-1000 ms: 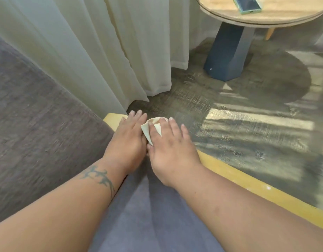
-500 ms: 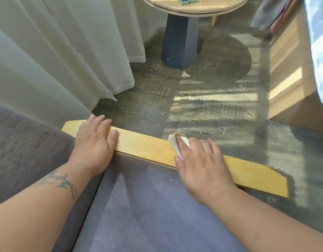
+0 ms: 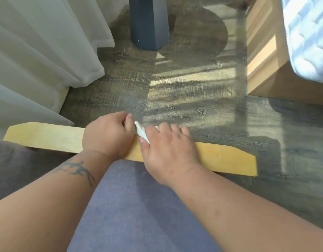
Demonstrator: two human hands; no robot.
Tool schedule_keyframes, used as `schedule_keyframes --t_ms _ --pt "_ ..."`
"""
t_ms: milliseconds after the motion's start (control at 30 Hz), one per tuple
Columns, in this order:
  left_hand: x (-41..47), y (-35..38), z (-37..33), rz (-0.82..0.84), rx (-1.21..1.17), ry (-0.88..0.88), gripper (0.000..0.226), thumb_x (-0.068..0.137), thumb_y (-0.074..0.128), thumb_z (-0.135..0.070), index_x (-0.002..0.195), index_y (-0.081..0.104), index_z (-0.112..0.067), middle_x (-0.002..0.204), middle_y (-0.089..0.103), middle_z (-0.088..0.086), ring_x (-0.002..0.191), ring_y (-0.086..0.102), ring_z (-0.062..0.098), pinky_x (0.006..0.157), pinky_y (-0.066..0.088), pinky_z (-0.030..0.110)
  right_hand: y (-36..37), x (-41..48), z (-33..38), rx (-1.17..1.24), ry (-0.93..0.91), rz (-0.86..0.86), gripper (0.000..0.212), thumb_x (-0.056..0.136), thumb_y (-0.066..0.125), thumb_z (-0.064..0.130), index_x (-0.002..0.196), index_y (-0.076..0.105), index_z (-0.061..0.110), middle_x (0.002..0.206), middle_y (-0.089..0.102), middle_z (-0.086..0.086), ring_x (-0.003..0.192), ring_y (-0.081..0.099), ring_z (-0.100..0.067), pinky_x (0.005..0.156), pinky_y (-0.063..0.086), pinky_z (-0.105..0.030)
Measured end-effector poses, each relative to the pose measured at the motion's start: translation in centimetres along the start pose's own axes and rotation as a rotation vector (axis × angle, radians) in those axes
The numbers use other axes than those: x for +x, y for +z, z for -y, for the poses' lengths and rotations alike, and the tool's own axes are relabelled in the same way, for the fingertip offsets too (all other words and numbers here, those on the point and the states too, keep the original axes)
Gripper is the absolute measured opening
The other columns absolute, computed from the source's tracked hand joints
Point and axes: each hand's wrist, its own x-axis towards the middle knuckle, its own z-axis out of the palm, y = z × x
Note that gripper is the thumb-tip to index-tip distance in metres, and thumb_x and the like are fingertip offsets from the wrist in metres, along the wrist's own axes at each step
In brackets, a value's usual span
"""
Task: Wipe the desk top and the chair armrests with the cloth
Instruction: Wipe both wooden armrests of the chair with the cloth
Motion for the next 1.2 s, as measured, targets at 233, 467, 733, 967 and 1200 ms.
schedule_keyframes --t_ms 233,467,733,967,1200 --pt "-0.5 -0.3 -0.2 0.005 -0.021 -0.012 0.044 0.095 0.032 -0.041 0.068 0.057 -0.017 0.062 0.058 0.000 0.064 0.052 0.028 0.057 0.039 0.036 -0.6 -3.1 -5.6 -0.026 0.084 -0.001 0.032 0.091 0.038 0.045 0.096 0.060 0.021 0.088 0.060 -0.006 0.080 0.055 -0.031 0.073 0.039 -0.045" --pt "-0.8 -0.3 0.0 -0.016 -0.069 0.029 0.044 0.098 0.031 -0.040 0.082 0.062 -0.014 0.074 0.064 0.010 0.073 0.053 0.035 0.065 0.044 0.041 -2.3 -7.0 -12.5 -0.061 0.209 0.011 0.039 0.096 0.024 0.046 0.106 0.054 0.022 0.088 0.050 0.000 0.082 0.048 -0.024 0.073 0.037 -0.040" --pt "-1.8 0.3 -0.8 -0.133 -0.051 0.011 0.039 0.101 0.028 -0.034 0.087 0.059 -0.014 0.077 0.066 0.010 0.078 0.059 0.038 0.085 0.033 0.044 -6.9 -10.1 -15.9 0.058 0.547 -0.125 0.045 0.099 0.022 0.050 0.100 0.053 0.016 0.084 0.051 -0.005 0.075 0.041 -0.028 0.065 0.032 -0.038" --pt "-1.8 -0.2 -1.0 -0.148 -0.112 0.013 0.038 0.102 0.029 -0.032 0.093 0.060 -0.012 0.086 0.067 0.012 0.083 0.056 0.038 0.087 0.032 0.042 -3.9 -2.7 -5.3 0.122 -0.104 -0.045 0.051 0.096 0.047 0.033 0.145 0.038 0.031 0.125 0.049 -0.003 0.112 0.045 -0.026 0.088 0.036 -0.038" --pt "-1.7 0.2 -0.5 -0.150 -0.119 0.005 0.041 0.101 0.027 -0.036 0.089 0.058 -0.013 0.083 0.066 0.011 0.082 0.057 0.040 0.083 0.033 0.042 -0.9 -5.9 -10.1 0.207 -0.056 -0.190 0.037 0.089 0.060 0.027 0.125 0.065 0.022 0.101 0.064 -0.010 0.095 0.057 -0.036 0.084 0.046 -0.040"
